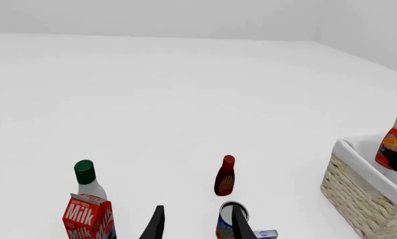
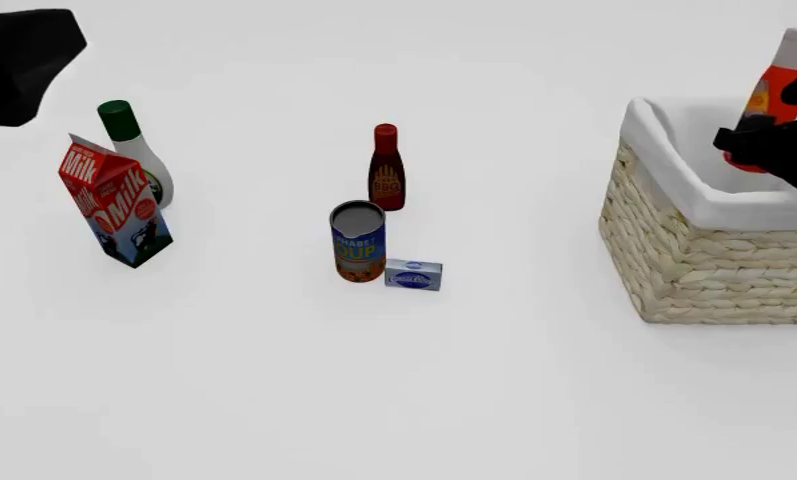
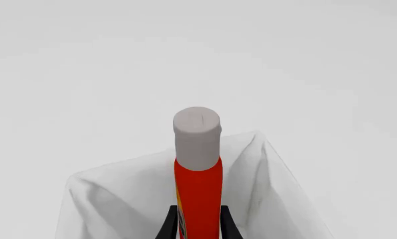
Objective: Pick the ketchup and place it in the basket.
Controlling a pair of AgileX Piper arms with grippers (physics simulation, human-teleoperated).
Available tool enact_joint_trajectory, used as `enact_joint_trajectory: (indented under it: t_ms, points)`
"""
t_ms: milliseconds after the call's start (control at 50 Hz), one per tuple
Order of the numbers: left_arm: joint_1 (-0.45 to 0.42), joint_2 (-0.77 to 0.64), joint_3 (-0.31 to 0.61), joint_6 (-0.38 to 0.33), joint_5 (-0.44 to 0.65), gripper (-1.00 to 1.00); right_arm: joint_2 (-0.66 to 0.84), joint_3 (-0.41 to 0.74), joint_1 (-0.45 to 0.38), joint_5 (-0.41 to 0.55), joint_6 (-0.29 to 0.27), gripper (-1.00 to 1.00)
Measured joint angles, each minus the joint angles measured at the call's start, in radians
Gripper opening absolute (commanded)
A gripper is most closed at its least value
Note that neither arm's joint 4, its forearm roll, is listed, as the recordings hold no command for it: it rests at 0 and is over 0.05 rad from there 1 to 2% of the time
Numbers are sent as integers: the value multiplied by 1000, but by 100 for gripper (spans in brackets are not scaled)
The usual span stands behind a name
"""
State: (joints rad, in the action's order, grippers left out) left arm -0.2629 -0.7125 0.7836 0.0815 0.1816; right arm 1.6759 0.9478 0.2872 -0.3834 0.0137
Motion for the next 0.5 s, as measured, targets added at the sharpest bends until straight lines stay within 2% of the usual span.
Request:
enact_joint_trajectory:
  t_ms: [40, 60, 500]
  points:
    - [0, 1, 0, 0, 0, 100, 2, 2, 0, 1, 0, -100]
    - [0, 1, 1, 0, 1, 100, 2, 3, 0, 2, 0, 100]
    - [-5, 5, 8, 2, 6, 100, -22, 12, -7, 38, 7, 100]
